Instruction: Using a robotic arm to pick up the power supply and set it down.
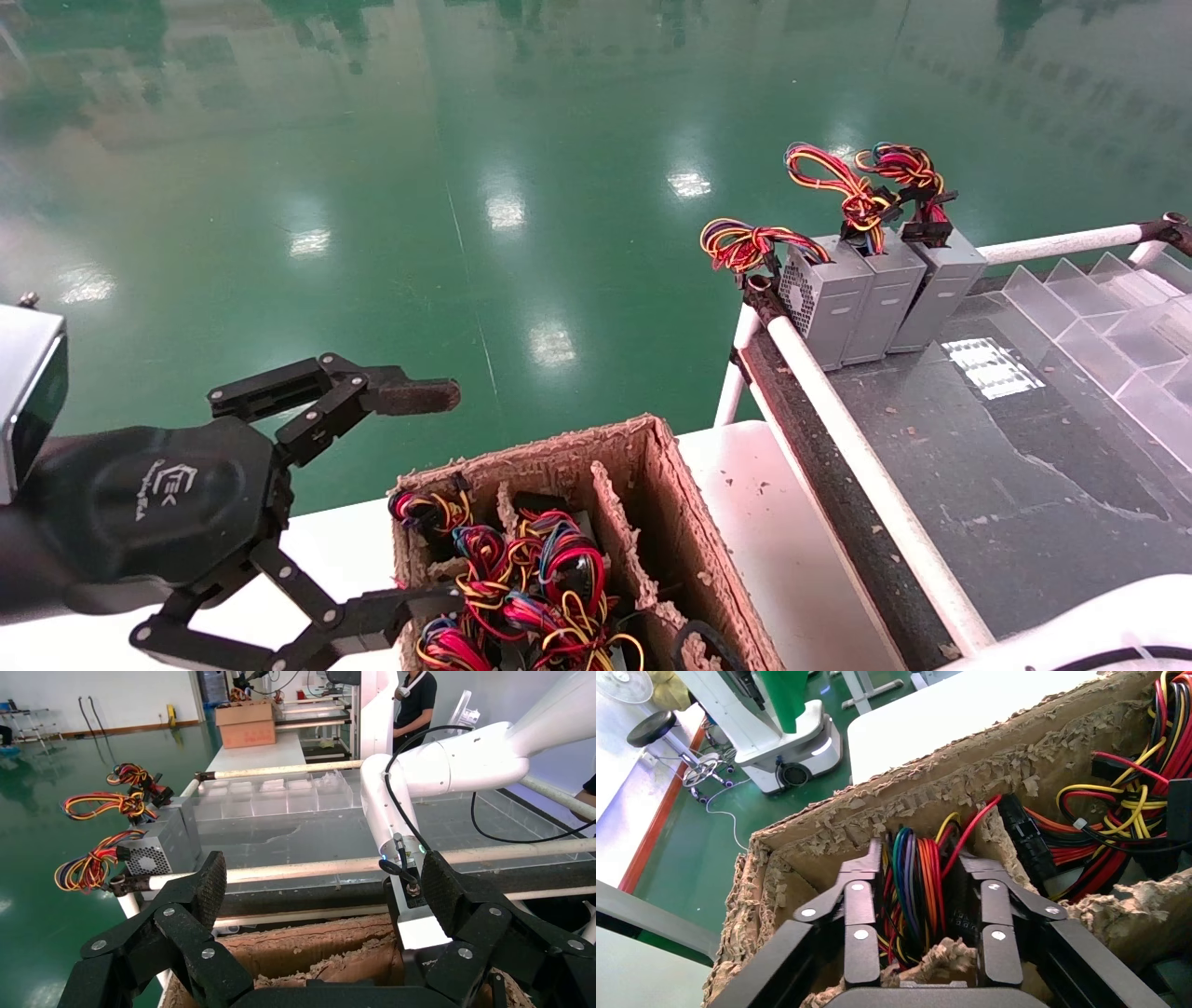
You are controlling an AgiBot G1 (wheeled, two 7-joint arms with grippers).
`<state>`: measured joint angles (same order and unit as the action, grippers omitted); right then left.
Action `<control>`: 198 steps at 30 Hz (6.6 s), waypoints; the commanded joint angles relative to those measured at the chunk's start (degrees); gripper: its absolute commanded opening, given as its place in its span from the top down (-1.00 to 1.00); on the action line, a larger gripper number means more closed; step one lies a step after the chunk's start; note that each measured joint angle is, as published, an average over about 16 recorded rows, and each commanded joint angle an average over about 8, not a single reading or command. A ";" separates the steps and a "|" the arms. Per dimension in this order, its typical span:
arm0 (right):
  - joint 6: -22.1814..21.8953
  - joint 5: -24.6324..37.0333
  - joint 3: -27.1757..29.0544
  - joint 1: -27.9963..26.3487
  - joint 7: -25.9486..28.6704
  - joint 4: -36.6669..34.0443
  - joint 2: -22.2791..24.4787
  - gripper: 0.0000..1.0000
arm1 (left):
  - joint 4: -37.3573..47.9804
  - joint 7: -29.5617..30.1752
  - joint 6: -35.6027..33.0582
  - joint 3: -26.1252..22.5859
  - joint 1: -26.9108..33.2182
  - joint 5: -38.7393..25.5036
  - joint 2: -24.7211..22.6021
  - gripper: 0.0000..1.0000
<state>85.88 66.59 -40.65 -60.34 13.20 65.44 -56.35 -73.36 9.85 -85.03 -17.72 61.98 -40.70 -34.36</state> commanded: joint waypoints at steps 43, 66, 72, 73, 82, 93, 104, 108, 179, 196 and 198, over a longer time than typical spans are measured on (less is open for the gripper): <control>1.22 -26.82 15.59 -1.31 0.01 10.76 11.86 1.00 | 0.00 -0.05 0.04 -0.10 0.02 0.07 0.04 -1.00; 0.77 -30.63 24.64 -5.45 -7.80 -1.07 22.61 1.00 | 0.00 -0.08 0.07 -0.16 0.04 0.11 0.06 -1.00; -0.09 -28.22 26.08 -6.62 -11.94 -9.93 25.69 1.00 | 0.00 -0.08 0.07 -0.17 0.04 0.12 0.07 -1.00; -0.38 -27.90 26.33 -6.76 -12.62 -11.32 26.16 1.00 | 0.00 -0.09 0.07 -0.17 0.04 0.12 0.07 -1.00; -2.02 -25.13 27.43 -8.14 -17.53 -21.77 29.40 1.00 | 0.00 -0.10 0.08 -0.19 0.04 0.13 0.08 -1.00; 0.65 -21.75 26.14 -7.97 -21.84 -31.05 30.83 1.00 | 0.00 -0.11 0.09 -0.22 0.05 0.15 0.09 -1.00; -0.09 -16.57 22.58 -11.71 -23.29 -34.85 25.11 1.00 | 0.00 -0.12 0.10 -0.24 0.06 0.16 0.10 -1.00; -1.20 -14.79 21.46 -14.41 -23.31 -37.04 22.31 1.00 | 0.00 -0.12 0.11 -0.25 0.06 0.17 0.10 -1.00; -5.05 -9.80 18.47 -33.84 -29.66 -59.58 7.34 -1.00 | 0.04 -0.21 0.17 -0.39 0.08 0.27 0.16 -1.00; -3.57 -14.33 20.34 -23.95 -21.40 -39.03 11.59 -1.00 | 0.06 -0.23 0.16 -0.43 0.11 0.28 0.16 -1.00; -3.39 -14.87 20.56 -22.77 -20.42 -36.58 12.09 -1.00 | 0.06 -0.23 0.16 -0.43 0.11 0.29 0.17 -0.97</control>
<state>82.39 51.99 -20.20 -83.70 -7.72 27.62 -44.51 -73.30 9.62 -84.87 -18.15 62.09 -40.42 -34.20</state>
